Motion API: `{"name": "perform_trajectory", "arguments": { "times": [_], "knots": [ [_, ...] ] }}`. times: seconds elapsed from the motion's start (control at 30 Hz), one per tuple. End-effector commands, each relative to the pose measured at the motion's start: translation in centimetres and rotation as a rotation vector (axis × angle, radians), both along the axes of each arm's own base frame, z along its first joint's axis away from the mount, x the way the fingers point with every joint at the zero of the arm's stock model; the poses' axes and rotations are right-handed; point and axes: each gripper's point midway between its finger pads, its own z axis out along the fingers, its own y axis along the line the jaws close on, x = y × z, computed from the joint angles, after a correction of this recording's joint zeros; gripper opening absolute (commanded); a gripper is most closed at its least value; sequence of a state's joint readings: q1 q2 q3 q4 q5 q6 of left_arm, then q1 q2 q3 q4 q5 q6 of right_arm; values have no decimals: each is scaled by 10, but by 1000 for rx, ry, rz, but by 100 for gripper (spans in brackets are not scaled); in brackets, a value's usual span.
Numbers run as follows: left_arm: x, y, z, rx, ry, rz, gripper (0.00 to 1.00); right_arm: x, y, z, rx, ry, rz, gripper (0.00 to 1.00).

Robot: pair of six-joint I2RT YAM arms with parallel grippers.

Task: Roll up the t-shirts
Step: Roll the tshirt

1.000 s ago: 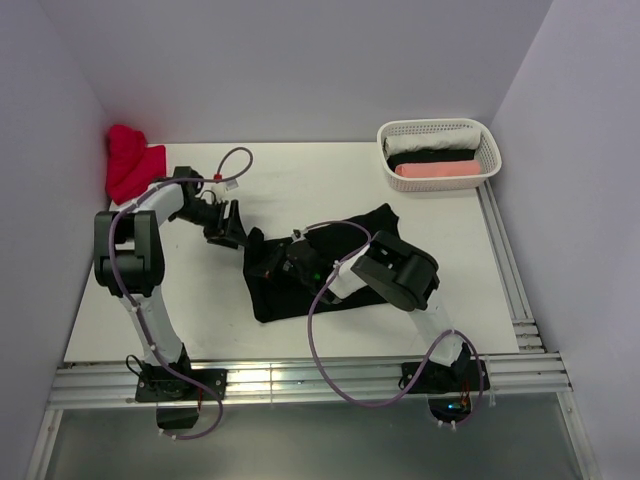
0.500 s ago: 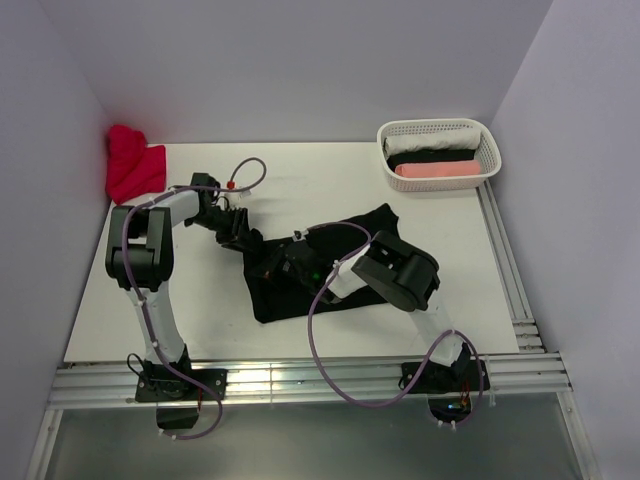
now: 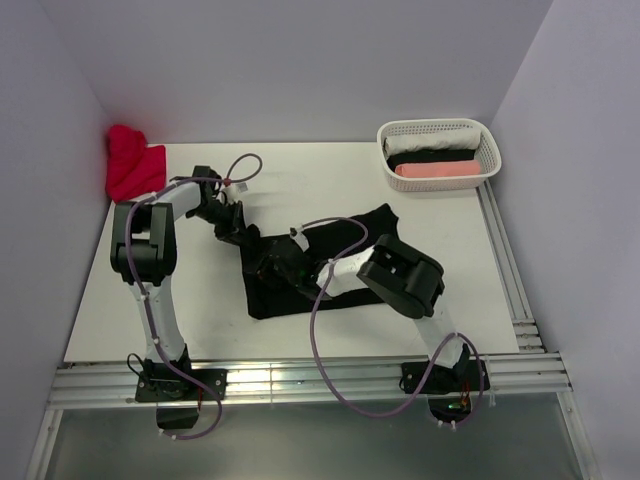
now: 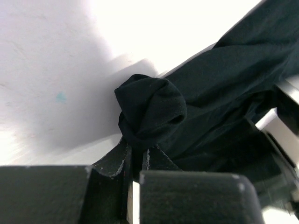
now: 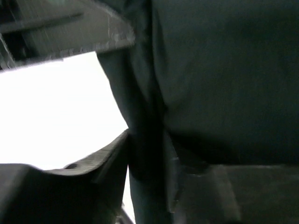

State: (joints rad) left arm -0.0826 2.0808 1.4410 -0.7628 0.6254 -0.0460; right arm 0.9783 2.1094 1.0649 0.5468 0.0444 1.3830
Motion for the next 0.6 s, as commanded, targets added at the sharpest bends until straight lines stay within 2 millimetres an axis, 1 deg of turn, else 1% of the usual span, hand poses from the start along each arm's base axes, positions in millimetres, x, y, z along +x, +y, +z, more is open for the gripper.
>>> {"name": "perform_trajectory", "arguments": {
  "times": [0.0, 0.03, 0.07, 0.1, 0.17, 0.27, 0.37, 0.5, 0.57],
  "knots": [
    [51, 28, 1, 131, -174, 47, 0, -33, -19, -7, -287, -7, 48, 44],
    [51, 28, 2, 134, -178, 48, 0, -31, -25, -6, -337, -27, 38, 45],
    [51, 28, 1, 137, -176, 48, 0, -36, -36, -12, -409, -12, 38, 48],
    [50, 27, 1, 139, -171, 45, 0, -34, -36, -2, -422, -28, 32, 49],
    [50, 27, -3, 150, -164, 43, 0, -33, -46, 2, -496, -44, 24, 51],
    [51, 25, -4, 161, -161, 36, 0, -33, -48, 18, -533, -80, 26, 53],
    [51, 23, -5, 166, -158, 29, 0, -35, -47, 27, -559, -96, 39, 53],
    [53, 23, -4, 172, -160, 26, 0, -42, -48, 22, -588, -85, 59, 52],
    [52, 24, -5, 175, -155, 22, 0, -45, -48, 18, -573, -81, 67, 48]
  ]
}}
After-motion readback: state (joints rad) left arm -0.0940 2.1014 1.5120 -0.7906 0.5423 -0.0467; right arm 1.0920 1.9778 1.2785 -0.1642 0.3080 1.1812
